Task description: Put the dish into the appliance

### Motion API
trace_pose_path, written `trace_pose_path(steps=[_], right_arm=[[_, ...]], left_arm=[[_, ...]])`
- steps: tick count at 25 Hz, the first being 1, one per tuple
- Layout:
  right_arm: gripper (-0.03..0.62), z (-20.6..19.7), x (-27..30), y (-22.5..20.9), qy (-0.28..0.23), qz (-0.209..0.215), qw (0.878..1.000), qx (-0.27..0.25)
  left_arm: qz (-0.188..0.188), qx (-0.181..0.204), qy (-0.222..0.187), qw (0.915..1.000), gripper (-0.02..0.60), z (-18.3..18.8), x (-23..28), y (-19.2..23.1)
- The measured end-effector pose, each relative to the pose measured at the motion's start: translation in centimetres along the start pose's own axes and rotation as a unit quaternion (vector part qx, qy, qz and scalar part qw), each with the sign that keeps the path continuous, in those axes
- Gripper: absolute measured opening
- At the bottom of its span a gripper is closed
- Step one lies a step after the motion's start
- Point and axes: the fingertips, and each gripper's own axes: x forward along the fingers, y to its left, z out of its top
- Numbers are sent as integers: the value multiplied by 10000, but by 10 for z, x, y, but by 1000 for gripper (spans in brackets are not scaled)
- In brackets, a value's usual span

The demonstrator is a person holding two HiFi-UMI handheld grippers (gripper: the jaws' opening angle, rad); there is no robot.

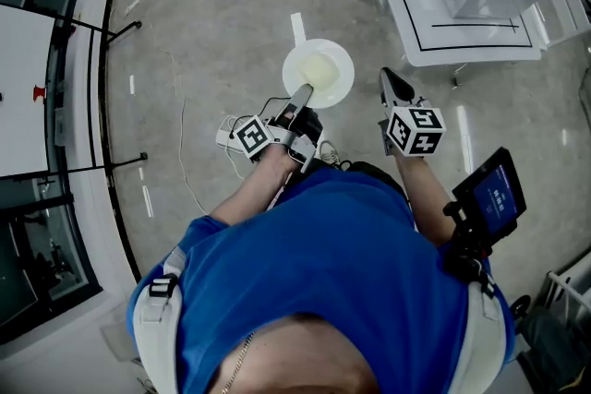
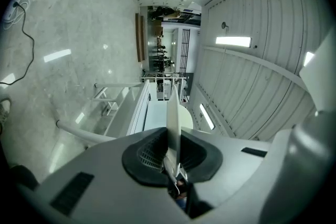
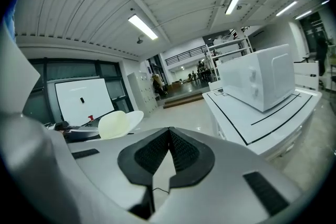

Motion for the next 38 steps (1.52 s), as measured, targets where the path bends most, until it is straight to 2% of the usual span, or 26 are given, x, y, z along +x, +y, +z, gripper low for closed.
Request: trace_pose_path(steps=[4, 10, 15, 21, 27, 33, 38], right_arm=[[2, 0, 25, 1, -78, -268, 9996, 100], [2, 8, 27, -13, -155, -589, 9979, 206], [2, 7, 66, -16, -118, -672, 9975, 193], [2, 23, 72, -10, -179, -753, 9968, 193], [2, 35, 133, -71, -244, -956, 9945, 354], [2, 59, 137, -83, -310, -1405, 9886, 434], [2, 68, 147, -141, -324, -1816, 9816, 501]], left_arm=[[-114, -105, 231, 9996, 26, 27, 9, 2], [-84, -181, 369, 9991, 26, 35, 18, 4], [-43, -287, 338, 9990, 26, 68, 34, 24], [-75, -240, 368, 9990, 26, 82, 39, 7], [46, -164, 514, 9985, 26, 117, 114, 34], [-26, -197, 876, 9960, 26, 134, 146, 11], [-21, -220, 1175, 9928, 26, 132, 208, 23]])
